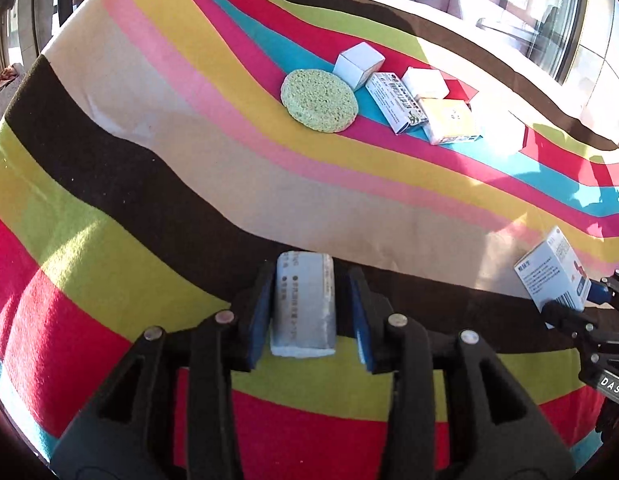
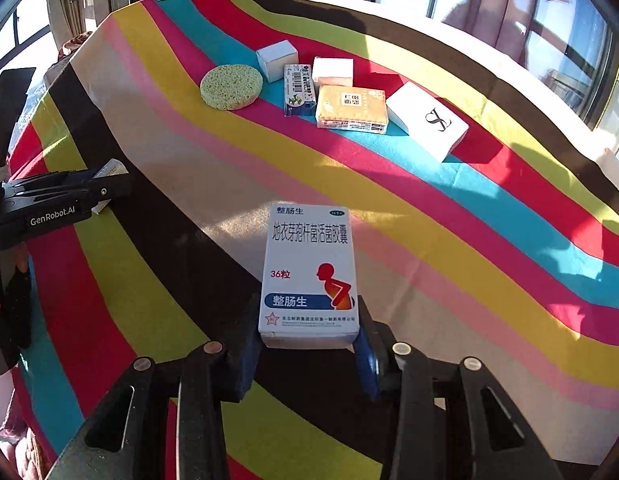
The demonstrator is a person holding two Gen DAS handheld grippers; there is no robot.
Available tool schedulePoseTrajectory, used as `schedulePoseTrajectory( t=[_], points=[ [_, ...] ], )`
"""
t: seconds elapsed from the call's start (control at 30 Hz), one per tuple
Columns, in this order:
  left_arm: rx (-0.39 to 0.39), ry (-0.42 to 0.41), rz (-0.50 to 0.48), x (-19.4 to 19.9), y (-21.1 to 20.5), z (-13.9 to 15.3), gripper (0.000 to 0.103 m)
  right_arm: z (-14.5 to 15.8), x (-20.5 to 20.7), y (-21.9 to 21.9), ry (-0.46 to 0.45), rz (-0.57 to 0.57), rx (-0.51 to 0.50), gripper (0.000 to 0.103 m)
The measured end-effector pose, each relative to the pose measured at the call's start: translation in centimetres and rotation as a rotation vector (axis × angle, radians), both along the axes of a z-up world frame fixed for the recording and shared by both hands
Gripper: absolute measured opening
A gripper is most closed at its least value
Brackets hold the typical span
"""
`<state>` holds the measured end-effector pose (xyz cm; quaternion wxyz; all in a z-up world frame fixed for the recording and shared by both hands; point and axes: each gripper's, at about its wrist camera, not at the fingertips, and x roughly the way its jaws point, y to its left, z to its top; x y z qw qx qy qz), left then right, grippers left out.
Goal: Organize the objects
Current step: 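Grasp the white medicine box with red figure with the right tool while the left tool holds the small box, then lift the small white box and medicine box and carry them toward the cardboard box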
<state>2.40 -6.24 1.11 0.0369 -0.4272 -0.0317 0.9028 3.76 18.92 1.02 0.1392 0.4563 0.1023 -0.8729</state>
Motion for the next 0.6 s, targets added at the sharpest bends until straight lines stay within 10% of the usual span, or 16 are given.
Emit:
schedulePoseTrajectory(
  t=[0.13, 0.3, 0.6],
  points=[
    [-0.092, -0.017, 0.07, -0.2, 0.4, -0.2, 0.077, -0.4, -0.7, 1.0, 0.007, -0.05, -0.12, 0.046],
    [-0.068, -0.025, 0.097, -0.5, -0.3, -0.4, 0.078, -0.6, -2.1, 0.9, 0.022, -0.081, -0.13, 0.049],
    [-0.049, 0.0, 0.089, 0.0, -0.4, -0.1, 0.035, -0.7, -1.4, 0.6, 0.073, -0.088, -0.085, 0.042]
  ],
)
